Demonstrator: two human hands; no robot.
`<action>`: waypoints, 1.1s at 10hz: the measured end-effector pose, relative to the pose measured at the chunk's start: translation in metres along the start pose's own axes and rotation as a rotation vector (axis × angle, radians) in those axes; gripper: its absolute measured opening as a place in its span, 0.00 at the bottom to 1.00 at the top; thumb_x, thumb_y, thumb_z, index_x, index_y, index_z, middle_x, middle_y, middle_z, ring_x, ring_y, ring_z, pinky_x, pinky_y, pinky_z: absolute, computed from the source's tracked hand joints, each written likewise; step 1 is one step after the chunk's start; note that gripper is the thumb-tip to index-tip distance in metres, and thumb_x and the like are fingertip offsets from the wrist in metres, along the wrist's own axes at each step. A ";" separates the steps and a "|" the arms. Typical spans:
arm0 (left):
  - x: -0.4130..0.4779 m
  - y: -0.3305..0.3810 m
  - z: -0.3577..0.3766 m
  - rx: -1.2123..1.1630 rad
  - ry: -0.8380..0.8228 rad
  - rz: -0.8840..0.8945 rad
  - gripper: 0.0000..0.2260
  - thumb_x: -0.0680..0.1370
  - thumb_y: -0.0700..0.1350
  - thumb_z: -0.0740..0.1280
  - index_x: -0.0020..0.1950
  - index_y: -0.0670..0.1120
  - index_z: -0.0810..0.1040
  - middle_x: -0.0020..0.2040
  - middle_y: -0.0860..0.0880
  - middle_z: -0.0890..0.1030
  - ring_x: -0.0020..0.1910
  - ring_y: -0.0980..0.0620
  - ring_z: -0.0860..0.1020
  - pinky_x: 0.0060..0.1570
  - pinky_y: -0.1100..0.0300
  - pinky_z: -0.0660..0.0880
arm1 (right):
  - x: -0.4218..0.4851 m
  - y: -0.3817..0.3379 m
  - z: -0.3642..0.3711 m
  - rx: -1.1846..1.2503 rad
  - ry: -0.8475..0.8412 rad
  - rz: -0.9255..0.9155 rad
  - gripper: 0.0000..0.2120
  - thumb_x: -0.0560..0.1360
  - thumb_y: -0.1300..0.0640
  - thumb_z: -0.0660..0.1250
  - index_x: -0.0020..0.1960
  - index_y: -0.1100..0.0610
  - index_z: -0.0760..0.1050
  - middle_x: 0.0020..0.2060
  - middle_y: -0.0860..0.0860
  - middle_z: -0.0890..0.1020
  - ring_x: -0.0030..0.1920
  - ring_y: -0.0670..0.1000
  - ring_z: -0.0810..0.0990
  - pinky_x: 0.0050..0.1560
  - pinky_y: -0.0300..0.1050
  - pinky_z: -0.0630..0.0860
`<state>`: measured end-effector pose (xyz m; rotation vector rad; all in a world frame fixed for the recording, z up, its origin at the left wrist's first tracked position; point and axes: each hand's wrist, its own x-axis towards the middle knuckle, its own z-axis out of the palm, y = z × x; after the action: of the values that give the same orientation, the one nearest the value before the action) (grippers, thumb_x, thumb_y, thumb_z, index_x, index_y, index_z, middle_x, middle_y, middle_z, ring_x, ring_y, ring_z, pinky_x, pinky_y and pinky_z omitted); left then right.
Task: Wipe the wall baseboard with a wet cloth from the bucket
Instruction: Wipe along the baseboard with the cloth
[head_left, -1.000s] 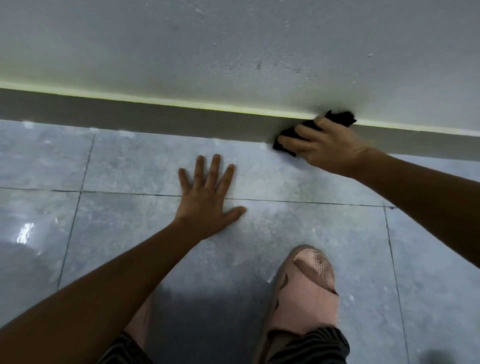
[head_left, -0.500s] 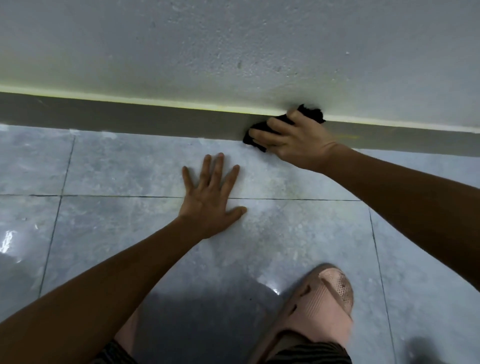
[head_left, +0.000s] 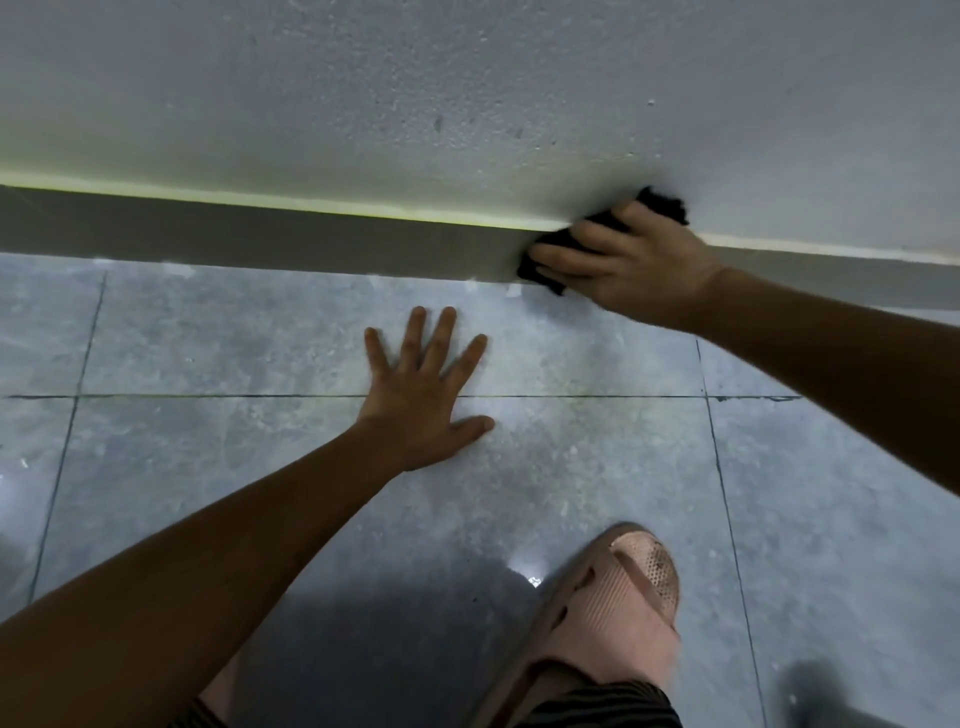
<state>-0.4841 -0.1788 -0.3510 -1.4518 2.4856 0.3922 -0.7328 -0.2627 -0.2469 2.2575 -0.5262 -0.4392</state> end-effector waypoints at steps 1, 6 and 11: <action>0.000 0.000 -0.002 0.000 -0.006 0.000 0.39 0.73 0.72 0.44 0.76 0.55 0.34 0.77 0.44 0.32 0.75 0.38 0.33 0.67 0.28 0.42 | 0.029 -0.014 -0.012 -0.017 -0.131 -0.070 0.20 0.72 0.53 0.61 0.61 0.44 0.79 0.68 0.39 0.72 0.59 0.47 0.75 0.51 0.44 0.69; 0.002 -0.001 -0.004 0.025 -0.013 0.004 0.39 0.72 0.72 0.43 0.76 0.55 0.33 0.76 0.44 0.31 0.75 0.38 0.33 0.68 0.30 0.44 | -0.056 -0.094 -0.025 2.088 0.665 2.275 0.18 0.80 0.67 0.54 0.63 0.52 0.74 0.35 0.50 0.78 0.31 0.51 0.78 0.35 0.48 0.77; 0.007 0.006 -0.009 0.001 -0.013 0.015 0.40 0.70 0.72 0.42 0.77 0.55 0.36 0.77 0.44 0.34 0.76 0.38 0.35 0.68 0.29 0.45 | 0.002 -0.024 -0.002 1.968 0.793 2.656 0.19 0.78 0.65 0.61 0.69 0.60 0.67 0.56 0.57 0.77 0.53 0.59 0.79 0.58 0.59 0.76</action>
<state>-0.4932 -0.1850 -0.3443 -1.4259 2.4880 0.4014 -0.7245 -0.2479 -0.2642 0.0374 1.7129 -1.6391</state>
